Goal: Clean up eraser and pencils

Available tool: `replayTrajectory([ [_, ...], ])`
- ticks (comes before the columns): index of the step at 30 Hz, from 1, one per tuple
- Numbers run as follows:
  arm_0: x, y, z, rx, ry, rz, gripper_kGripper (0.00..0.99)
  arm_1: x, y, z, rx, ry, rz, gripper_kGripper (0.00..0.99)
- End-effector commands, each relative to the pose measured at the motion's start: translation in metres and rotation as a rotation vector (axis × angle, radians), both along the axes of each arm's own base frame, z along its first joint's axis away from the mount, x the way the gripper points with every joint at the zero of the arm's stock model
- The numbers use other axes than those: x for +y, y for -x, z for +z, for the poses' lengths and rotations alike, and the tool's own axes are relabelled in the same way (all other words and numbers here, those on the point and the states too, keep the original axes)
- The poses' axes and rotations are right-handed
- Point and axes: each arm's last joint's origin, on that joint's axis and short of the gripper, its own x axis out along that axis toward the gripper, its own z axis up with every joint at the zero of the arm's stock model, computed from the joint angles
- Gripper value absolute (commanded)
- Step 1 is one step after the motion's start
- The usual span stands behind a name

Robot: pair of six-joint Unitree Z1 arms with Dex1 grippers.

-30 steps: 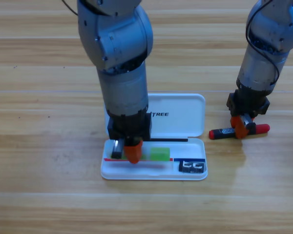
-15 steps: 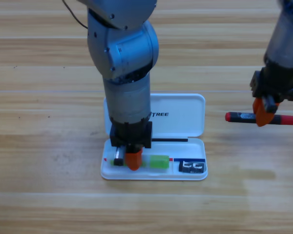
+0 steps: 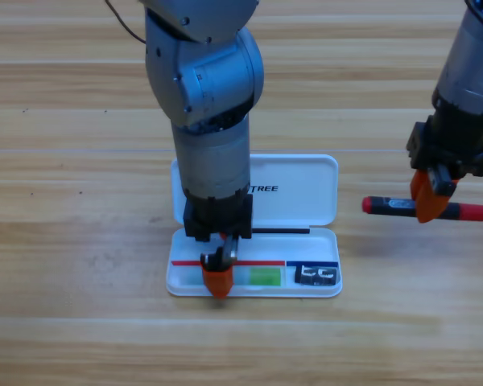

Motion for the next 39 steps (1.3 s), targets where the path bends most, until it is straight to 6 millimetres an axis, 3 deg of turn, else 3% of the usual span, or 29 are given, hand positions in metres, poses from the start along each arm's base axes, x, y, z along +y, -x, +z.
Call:
replayTrajectory([
  [1,0.0,0.01,-0.003,0.007,-0.041,-0.011,0.99,0.031,0.023,0.014,0.018,-0.045,0.064,0.0],
  [5,0.009,0.012,0.023,-0.022,-0.029,-0.024,0.99,0.052,0.02,0.009,0.017,-0.049,0.067,0.0],
  [7,0.027,0.009,0.048,-0.058,-0.007,-0.005,0.99,0.064,0.016,0.003,0.016,-0.048,0.066,0.0],
  [11,0.083,0.005,0.095,-0.134,0.029,0.048,0.99,0.092,0.008,-0.012,0.01,-0.048,0.068,0.0],
  [15,0.148,0.002,0.127,-0.212,0.047,0.131,0.99,0.116,0.008,-0.028,0.018,-0.04,0.083,0.0],
  [18,0.192,0.006,0.13,-0.26,0.063,0.189,0.99,0.133,0.008,-0.042,0.022,-0.032,0.098,0.0],
  [22,0.235,0.022,0.106,-0.349,0.083,0.223,0.99,0.153,0.007,-0.057,-0.003,-0.015,0.114,0.0],
  [25,0.246,0.023,0.098,-0.362,0.097,0.257,0.99,0.163,0.005,-0.067,-0.021,0.001,0.119,0.0],
  [30,0.249,0.022,0.095,-0.354,0.101,0.268,0.99,0.174,0.002,-0.083,-0.036,0.025,0.117,0.0],
  [39,0.249,0.023,0.089,-0.335,0.093,0.266,0.99,0.178,-0.003,-0.098,-0.059,0.071,0.111,0.0],
])
